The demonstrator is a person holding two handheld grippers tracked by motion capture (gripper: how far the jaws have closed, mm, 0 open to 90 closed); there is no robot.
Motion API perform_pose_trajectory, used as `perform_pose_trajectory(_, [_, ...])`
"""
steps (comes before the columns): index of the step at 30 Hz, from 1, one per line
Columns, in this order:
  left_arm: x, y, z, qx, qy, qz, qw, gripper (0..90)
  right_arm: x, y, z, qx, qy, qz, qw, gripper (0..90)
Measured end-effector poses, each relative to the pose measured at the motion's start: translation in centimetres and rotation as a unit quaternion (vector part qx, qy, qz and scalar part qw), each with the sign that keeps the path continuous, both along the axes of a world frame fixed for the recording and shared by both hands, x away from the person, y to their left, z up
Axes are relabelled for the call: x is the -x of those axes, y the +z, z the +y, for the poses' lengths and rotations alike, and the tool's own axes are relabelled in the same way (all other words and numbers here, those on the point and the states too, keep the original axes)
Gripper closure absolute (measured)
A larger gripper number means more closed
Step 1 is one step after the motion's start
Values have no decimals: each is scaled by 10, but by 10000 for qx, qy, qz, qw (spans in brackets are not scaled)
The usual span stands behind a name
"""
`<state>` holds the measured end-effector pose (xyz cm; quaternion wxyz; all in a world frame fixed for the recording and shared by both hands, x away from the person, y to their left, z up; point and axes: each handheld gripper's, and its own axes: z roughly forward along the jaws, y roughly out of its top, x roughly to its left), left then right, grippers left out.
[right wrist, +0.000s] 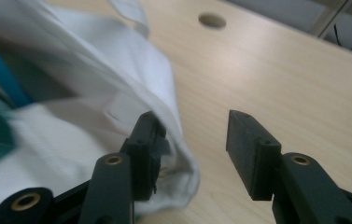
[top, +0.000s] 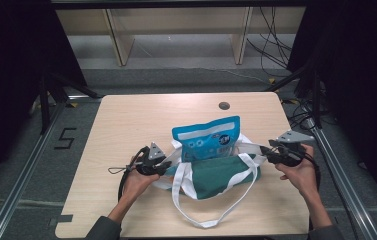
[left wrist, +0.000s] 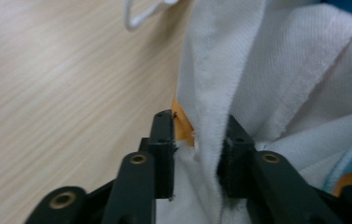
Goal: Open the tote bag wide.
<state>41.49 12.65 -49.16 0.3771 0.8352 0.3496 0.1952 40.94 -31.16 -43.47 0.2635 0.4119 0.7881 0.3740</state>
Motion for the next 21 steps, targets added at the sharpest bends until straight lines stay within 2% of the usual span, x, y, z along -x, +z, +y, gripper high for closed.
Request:
perform_pose_trajectory(1, [0,0,0,0,0,0,10000,650,5,9,-1,-49,93,-191,9998,558])
perform_pose_trajectory(2, [1,9,3,149,6,-16,9999,629,11,18,1,-185,132,-245,9994,556])
perform_pose_trajectory(3, [1,14,4,140,-10,-53,9999,609,15,27,2,-172,286,-356,9988,549])
perform_pose_trajectory(4, [2,17,4,231,29,-65,9997,595,21,35,5,-257,372,-391,9982,543])
perform_pose_trajectory(5, [3,21,4,275,15,-98,9996,578,27,42,10,-394,419,-330,9978,540])
perform_pose_trajectory(6, [3,21,4,275,15,-98,9996,571,27,42,10,-394,419,-330,9978,540])
perform_pose_trajectory(7, [2,29,3,399,-44,-157,9991,558,37,51,23,-618,865,-221,9941,534])
perform_pose_trajectory(8, [2,33,2,372,-60,-184,9991,545,40,51,28,-659,1011,-163,9926,530])
perform_pose_trajectory(9, [2,33,2,372,-60,-184,9991,528,40,51,28,-659,1011,-163,9926,530])
perform_pose_trajectory(10, [2,35,1,454,-71,-198,9987,528,40,51,36,-610,1244,-239,9901,523])
perform_pose_trajectory(11, [2,42,1,379,-74,-262,9989,491,42,49,52,-592,1509,-189,9866,508])
perform_pose_trajectory(12, [2,42,1,379,-74,-262,9989,478,42,49,52,-592,1509,-189,9866,508])
perform_pose_trajectory(13, [1,44,1,455,-21,-282,9986,478,42,48,60,-582,1643,-195,9845,507])
perform_pose_trajectory(14, [-2,46,2,568,-41,-284,9980,483,44,46,74,-584,1913,31,9798,497])
perform_pose_trajectory(15, [-2,46,2,568,-41,-284,9980,488,44,46,74,-584,1913,31,9798,497])
perform_pose_trajectory(16, [-5,47,3,661,-117,-235,9975,497,41,42,87,-569,2154,-1,9749,484])
perform_pose_trajectory(17, [-7,45,1,790,-81,-245,9965,497,39,41,93,-550,2214,-30,9736,474])
perform_pose_trajectory(19, [-9,45,0,805,-30,-218,9965,496,39,40,99,-582,2210,53,9735,473])
perform_pose_trajectory(20, [-11,44,0,745,-82,-207,9970,485,37,38,109,-512,2361,106,9703,473])
perform_pose_trajectory(21, [-16,42,-2,859,-108,-115,9962,487,34,38,111,-469,2444,119,9685,473])
